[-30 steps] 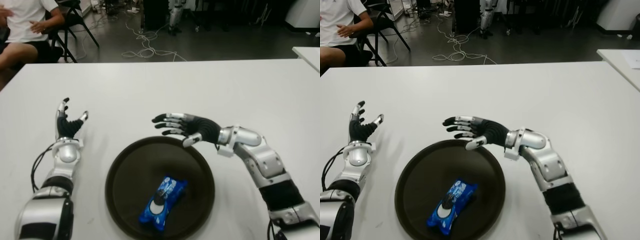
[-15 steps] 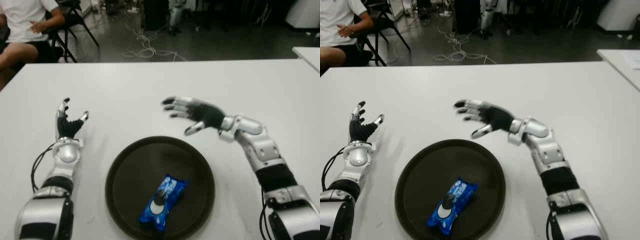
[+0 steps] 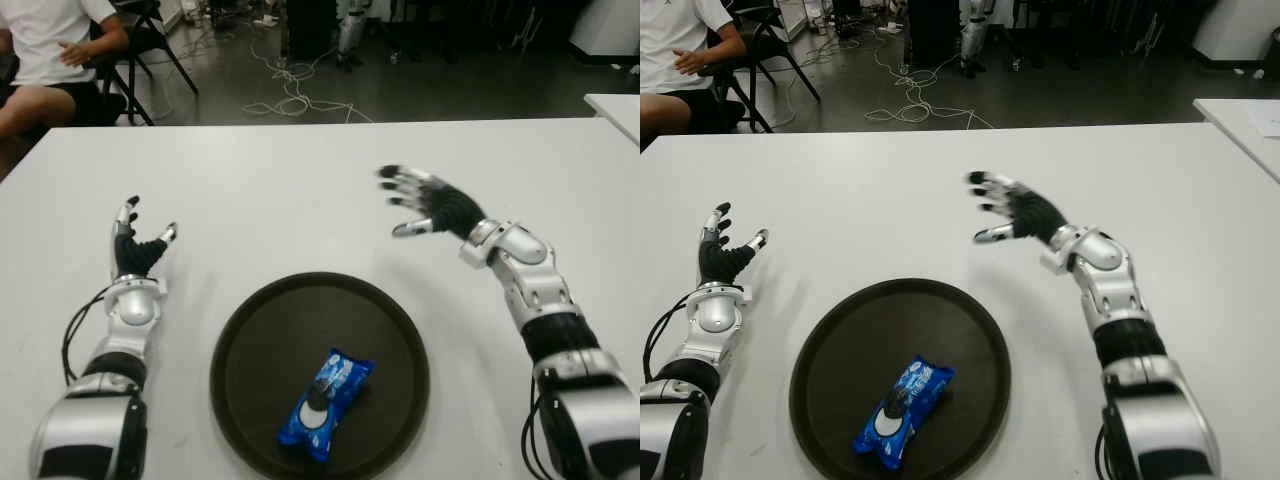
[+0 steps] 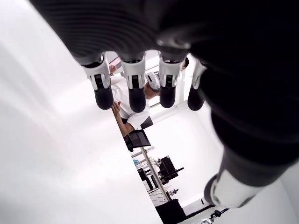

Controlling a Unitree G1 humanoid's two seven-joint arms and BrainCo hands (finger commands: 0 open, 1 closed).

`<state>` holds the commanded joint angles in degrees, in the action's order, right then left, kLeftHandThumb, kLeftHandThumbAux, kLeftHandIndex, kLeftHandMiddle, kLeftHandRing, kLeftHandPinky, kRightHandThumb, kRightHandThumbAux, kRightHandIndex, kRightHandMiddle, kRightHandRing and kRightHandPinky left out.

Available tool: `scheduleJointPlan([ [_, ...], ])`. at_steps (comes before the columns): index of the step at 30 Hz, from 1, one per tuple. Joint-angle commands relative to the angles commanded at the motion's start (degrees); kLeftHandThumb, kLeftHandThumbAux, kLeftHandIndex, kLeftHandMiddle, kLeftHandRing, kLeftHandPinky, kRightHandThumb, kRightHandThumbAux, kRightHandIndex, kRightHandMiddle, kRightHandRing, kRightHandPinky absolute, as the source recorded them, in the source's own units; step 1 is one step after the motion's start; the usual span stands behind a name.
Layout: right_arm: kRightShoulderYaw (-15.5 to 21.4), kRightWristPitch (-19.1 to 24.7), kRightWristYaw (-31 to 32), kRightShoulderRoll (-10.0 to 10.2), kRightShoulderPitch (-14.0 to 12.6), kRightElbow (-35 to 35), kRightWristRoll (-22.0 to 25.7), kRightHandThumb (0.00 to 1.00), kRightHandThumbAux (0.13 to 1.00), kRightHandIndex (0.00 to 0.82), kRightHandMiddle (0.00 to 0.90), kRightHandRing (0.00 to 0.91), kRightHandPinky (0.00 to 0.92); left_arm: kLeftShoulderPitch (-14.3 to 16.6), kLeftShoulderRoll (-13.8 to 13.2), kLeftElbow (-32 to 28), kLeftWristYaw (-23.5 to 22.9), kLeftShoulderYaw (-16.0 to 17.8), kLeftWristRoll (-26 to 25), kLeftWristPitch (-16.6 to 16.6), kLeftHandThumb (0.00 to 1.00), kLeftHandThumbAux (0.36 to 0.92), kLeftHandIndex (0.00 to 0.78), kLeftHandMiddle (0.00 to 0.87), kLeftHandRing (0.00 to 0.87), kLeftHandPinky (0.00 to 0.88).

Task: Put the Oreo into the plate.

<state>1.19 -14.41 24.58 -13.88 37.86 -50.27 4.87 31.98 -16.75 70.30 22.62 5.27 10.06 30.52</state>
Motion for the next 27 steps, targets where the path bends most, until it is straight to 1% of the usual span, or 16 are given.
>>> scheduleJointPlan([
  [2,0.86,-1.38,-3.2,0.37,0.54,-2.85,-0.52,0.0,0.949,0.052,0.071,0.056,0.068,-0.04,0.09,-0.04,0.03,0.07,-0.09,0.11,0.0,0.773,0.058,0.085,0.065,0.048],
  [4,1.73,-2.72,-5.95,0.55,1.71,-6.78,-0.87,0.0,0.952,0.048,0.066,0.053,0.07,-0.04,0.13,-0.05,0.09,0.1,-0.12,0.08,0.0,0.767,0.059,0.086,0.065,0.047],
  [6,2.89,-3.77,-9.08,-0.06,3.53,-12.48,-1.14,0.0,0.955,0.045,0.061,0.047,0.063,0.01,0.11,0.04,0.15,0.04,-0.03,-0.1,0.0,0.763,0.058,0.086,0.063,0.042],
  [8,3.57,-4.32,-11.35,-0.11,4.63,-15.48,-1.26,0.0,0.955,0.043,0.056,0.04,0.058,-0.02,0.1,0.0,0.31,-0.06,0.1,-0.08,0.0,0.761,0.058,0.086,0.062,0.038],
  [12,4.48,-5.48,-13.46,0.26,5.35,-18.07,-1.26,0.0,0.952,0.039,0.049,0.032,0.054,-0.1,0.15,0.0,0.5,-0.13,0.19,0.06,0.0,0.758,0.059,0.088,0.062,0.036],
  [16,6.17,-6.26,-20.55,1.33,5.63,-19.33,-1.26,0.0,0.943,0.046,0.052,0.036,0.049,-0.1,0.03,0.48,-0.09,0.07,-0.1,-0.05,0.0,0.749,0.061,0.091,0.063,0.038],
  [20,6.45,-6.82,-24.66,2.01,5.73,-19.87,-2.15,0.0,0.931,0.052,0.056,0.041,0.048,-0.16,0.02,0.67,-0.35,0.21,-0.29,0.04,0.0,0.736,0.061,0.091,0.065,0.049],
  [27,5.82,-7.03,-30.29,2.45,5.67,-20.83,-4.32,0.0,0.922,0.079,0.078,0.072,0.066,-0.53,-0.11,0.64,-0.98,0.52,-0.64,0.5,0.0,0.738,0.057,0.083,0.059,0.049],
])
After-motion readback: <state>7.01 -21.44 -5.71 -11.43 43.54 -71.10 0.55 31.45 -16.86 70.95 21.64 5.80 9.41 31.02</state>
